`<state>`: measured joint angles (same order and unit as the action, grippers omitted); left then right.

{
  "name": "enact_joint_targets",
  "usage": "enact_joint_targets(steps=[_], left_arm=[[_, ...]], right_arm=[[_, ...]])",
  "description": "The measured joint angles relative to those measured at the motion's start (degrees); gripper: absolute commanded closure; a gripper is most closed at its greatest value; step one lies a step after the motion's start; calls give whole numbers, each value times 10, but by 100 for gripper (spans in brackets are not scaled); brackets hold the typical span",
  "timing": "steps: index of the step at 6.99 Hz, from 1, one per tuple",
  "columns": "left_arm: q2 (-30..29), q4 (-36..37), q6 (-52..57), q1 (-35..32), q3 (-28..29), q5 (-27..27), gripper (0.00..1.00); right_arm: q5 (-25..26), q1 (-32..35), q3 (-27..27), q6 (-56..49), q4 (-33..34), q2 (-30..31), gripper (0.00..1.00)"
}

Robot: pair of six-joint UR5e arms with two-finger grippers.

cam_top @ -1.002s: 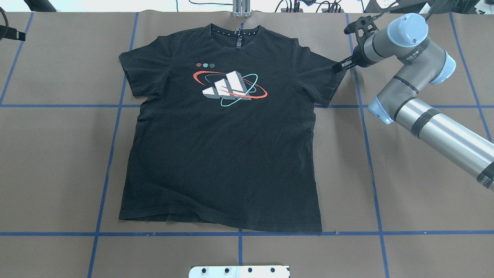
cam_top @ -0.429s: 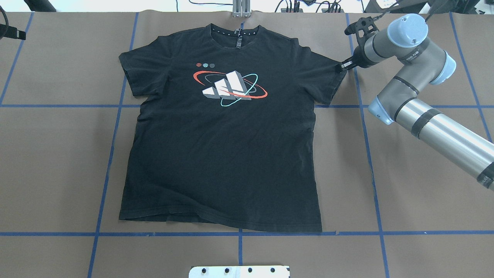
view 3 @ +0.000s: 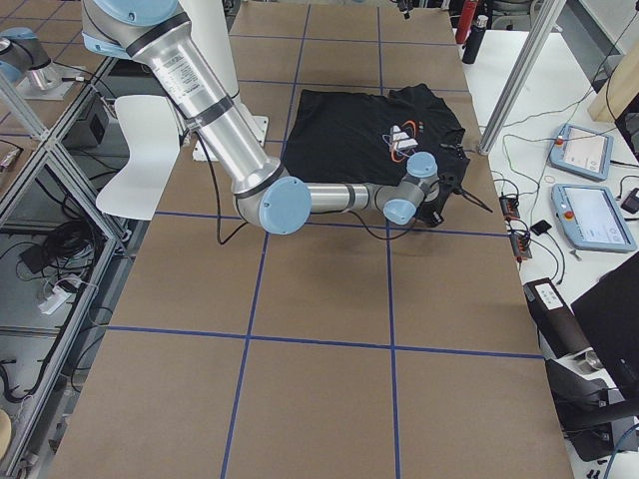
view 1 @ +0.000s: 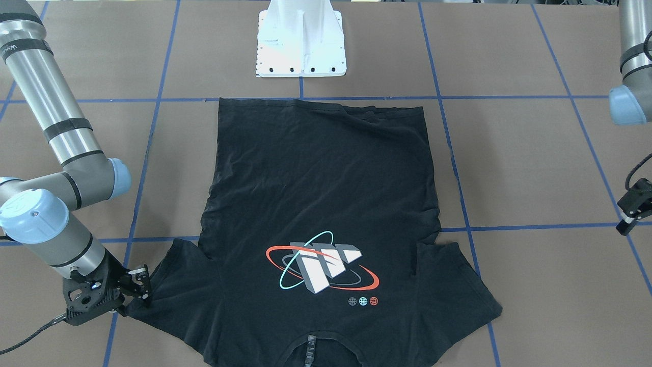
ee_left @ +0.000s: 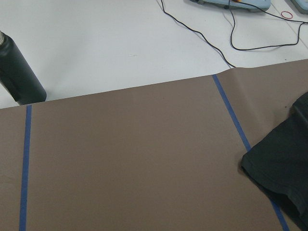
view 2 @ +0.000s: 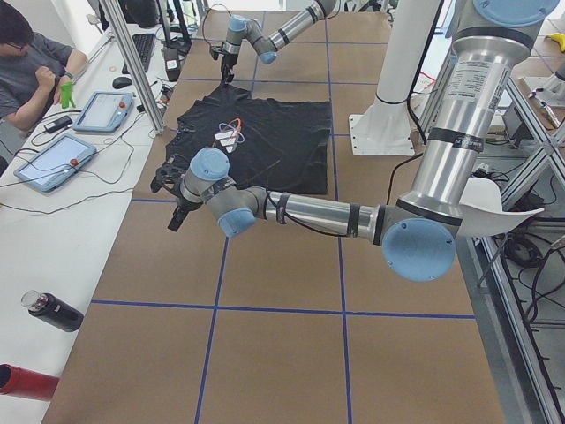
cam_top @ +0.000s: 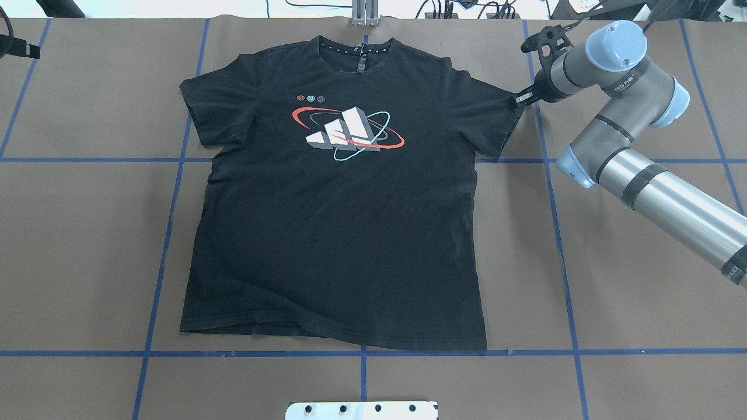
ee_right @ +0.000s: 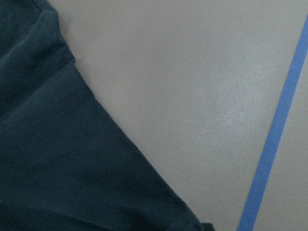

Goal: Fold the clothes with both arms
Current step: 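Fold the grasped sleeve with the right gripper inward toward the collar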

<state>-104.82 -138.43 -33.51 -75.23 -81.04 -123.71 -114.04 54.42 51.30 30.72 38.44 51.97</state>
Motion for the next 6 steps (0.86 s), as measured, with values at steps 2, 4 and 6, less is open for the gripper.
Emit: enact_joint_targets(steps=[2,4,6], left_arm=[[-1,0,-1,0,1,0,0],[-1,0,-1,0,2,0,0],[-3,0,-1,0,2,0,0]], right_arm=[[0,1,8,15,0,-4,100],[-2,3,16,28,1,-9,100],[-25,2,53,80,18,-22,100]])
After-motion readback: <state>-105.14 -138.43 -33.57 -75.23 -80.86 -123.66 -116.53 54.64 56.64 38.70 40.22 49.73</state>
